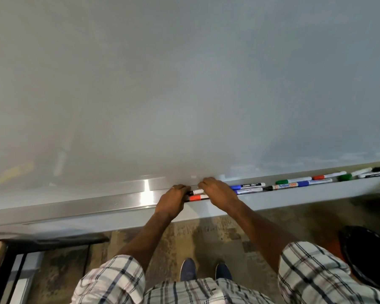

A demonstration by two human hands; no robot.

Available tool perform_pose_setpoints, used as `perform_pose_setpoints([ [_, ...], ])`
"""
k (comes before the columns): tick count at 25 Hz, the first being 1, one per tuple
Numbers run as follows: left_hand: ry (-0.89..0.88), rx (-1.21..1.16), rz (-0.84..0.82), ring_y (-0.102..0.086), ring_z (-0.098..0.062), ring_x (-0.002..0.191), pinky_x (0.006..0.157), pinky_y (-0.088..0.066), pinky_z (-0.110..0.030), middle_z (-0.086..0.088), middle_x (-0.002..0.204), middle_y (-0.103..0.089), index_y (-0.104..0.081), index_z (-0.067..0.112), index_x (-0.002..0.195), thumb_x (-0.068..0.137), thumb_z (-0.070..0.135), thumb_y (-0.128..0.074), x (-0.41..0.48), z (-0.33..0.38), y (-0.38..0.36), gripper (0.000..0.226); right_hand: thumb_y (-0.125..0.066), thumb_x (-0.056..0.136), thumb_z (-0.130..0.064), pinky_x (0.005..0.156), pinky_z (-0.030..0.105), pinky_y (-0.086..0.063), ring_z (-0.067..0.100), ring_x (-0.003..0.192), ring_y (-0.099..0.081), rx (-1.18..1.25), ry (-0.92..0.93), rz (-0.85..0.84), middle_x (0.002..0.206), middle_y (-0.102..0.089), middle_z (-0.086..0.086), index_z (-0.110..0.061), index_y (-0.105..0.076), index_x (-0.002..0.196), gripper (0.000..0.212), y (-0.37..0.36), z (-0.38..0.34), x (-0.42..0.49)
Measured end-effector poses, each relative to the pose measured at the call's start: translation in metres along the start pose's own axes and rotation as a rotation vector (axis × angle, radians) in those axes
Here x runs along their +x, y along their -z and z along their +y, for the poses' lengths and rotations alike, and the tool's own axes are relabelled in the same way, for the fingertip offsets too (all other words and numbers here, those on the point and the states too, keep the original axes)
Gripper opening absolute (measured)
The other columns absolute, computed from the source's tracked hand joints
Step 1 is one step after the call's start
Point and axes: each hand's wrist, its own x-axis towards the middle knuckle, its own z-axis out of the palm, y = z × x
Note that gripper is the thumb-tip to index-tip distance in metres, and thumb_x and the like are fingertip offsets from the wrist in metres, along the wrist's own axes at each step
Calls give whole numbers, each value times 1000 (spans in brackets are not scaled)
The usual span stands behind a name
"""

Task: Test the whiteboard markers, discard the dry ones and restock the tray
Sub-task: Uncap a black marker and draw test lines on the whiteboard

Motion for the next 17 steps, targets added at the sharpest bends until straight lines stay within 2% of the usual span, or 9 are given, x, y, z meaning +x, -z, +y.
perform_pose_setpoints([
  [4, 9, -99, 82, -63, -21, 108, 85, -55, -35, 1, 120, -68, -66, 22, 127, 102, 24, -56, -2, -4, 1, 27, -68, 87, 1, 95, 33, -52, 25, 116, -59, 14, 20, 45, 134, -56, 8, -15, -56, 133, 50, 1, 0, -7],
  [10, -111, -404, 218, -65, -15, 101, 91, -56, -35, -1, 113, -69, -70, 16, 121, 103, 22, -56, -10, 11, 18, 23, -59, 95, -12, 90, 32, -54, 24, 102, -63, 24, 170, 194, 128, -57, 8, -12, -57, 134, 39, 26, 17, -26],
  [12, -154, -465, 213, -64, -8, 99, 88, -57, -28, 2, 110, -69, -70, 17, 122, 104, 27, -56, -12, 25, 30, 25, -55, 100, -18, 90, 32, -54, 25, 103, -62, 60, 183, 248, 129, -56, 10, -11, -56, 134, 35, 39, 20, -37],
  [15, -199, -570, 210, -65, -7, 96, 81, -55, -16, 2, 107, -69, -69, 17, 123, 105, 27, -55, -18, 59, 47, 25, -53, 103, -23, 83, 29, -53, 25, 95, -64, 123, 185, 301, 122, -57, 9, -12, -58, 131, 30, 59, 23, -54],
  [17, -196, -660, 244, -67, -8, 96, 80, -57, -20, 3, 107, -71, -71, 17, 120, 105, 25, -56, -22, 83, 58, 23, -55, 102, -23, 81, 31, -54, 25, 92, -66, 163, 170, 344, 115, -63, 8, -12, -62, 127, 28, 72, 27, -67],
])
